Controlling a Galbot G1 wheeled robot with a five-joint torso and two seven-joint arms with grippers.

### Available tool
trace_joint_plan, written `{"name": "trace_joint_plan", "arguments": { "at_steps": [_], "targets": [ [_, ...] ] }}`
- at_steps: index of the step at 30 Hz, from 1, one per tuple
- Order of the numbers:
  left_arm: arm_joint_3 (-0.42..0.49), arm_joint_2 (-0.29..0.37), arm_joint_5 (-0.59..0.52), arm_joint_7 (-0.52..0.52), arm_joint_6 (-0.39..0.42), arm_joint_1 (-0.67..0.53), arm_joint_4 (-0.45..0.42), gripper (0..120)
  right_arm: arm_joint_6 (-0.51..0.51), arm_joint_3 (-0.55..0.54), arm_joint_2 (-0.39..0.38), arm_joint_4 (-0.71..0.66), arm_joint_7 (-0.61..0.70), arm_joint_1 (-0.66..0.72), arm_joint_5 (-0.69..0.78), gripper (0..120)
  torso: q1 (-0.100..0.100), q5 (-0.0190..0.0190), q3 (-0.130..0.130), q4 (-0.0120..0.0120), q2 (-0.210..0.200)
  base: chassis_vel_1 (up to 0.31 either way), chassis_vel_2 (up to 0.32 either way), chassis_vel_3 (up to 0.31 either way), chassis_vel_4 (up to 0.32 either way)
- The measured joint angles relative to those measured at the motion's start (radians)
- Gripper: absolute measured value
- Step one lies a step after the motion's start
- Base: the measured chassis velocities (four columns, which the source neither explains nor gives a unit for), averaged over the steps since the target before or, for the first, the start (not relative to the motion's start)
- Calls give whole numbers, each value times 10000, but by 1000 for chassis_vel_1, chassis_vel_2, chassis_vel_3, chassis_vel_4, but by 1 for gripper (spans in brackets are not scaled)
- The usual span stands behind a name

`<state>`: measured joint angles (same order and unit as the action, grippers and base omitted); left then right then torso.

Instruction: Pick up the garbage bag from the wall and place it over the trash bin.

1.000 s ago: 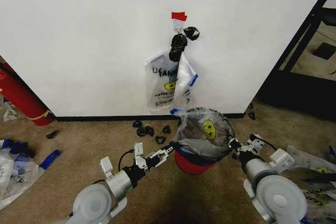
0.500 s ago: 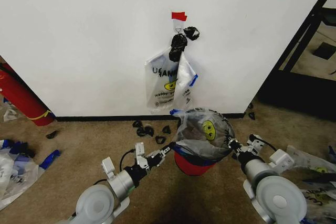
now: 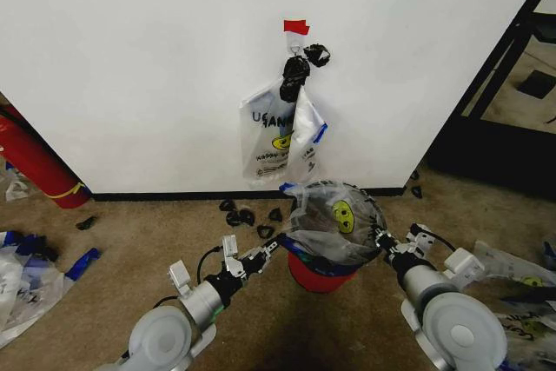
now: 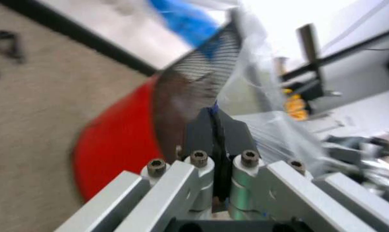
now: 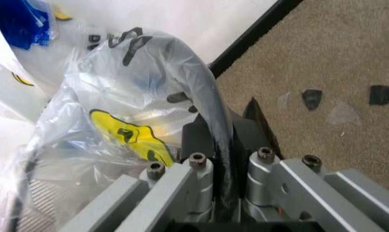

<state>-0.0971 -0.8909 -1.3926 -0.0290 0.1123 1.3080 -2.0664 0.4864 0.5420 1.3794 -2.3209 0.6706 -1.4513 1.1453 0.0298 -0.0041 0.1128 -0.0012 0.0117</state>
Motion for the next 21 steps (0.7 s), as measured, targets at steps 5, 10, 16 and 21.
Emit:
{"name": "trace_joint_plan", "arguments": {
  "at_steps": [5,10,16,21],
  "targets": [
    [116,-114,470,-250,24,188,218,0,8,2,-13,-39,3,50,86,1,0,1,0,1,0,0,0,0,0],
    [278,-151,916,-259,94,482,198,0,7,23,-16,-78,9,74,151,1,0,2,0,2,0,0,0,0,0],
    [349,-215,1339,-254,213,827,64,0,-19,64,0,-158,-1,26,280,1,0,2,0,0,0,0,0,0,0],
    [397,-280,1948,-256,256,1136,-141,0,-56,92,75,-281,-78,-42,691,1,0,1,-1,2,0,0,0,0,0]
  ]
}}
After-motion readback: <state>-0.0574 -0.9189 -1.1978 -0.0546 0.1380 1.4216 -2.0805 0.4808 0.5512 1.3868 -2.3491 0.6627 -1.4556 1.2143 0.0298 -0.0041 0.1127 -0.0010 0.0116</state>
